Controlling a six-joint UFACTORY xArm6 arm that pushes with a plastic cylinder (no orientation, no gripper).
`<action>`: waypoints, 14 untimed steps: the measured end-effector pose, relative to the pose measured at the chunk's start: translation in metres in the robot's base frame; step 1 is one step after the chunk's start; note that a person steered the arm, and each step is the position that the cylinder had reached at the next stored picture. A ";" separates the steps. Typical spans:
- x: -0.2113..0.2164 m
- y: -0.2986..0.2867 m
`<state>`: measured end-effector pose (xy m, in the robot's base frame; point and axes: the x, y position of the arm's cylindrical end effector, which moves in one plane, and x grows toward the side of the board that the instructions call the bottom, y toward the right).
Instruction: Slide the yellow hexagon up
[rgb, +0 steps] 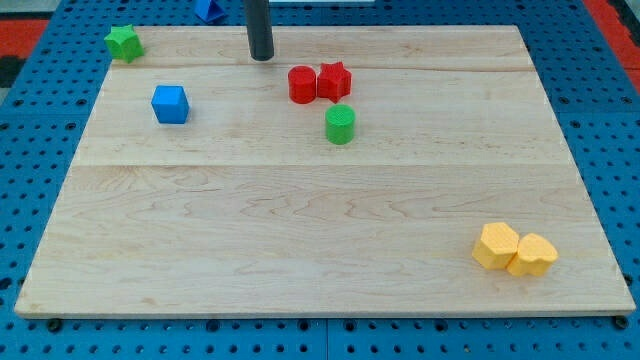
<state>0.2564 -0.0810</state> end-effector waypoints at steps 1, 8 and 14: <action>0.016 0.008; 0.324 0.211; 0.259 0.273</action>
<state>0.5158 0.1917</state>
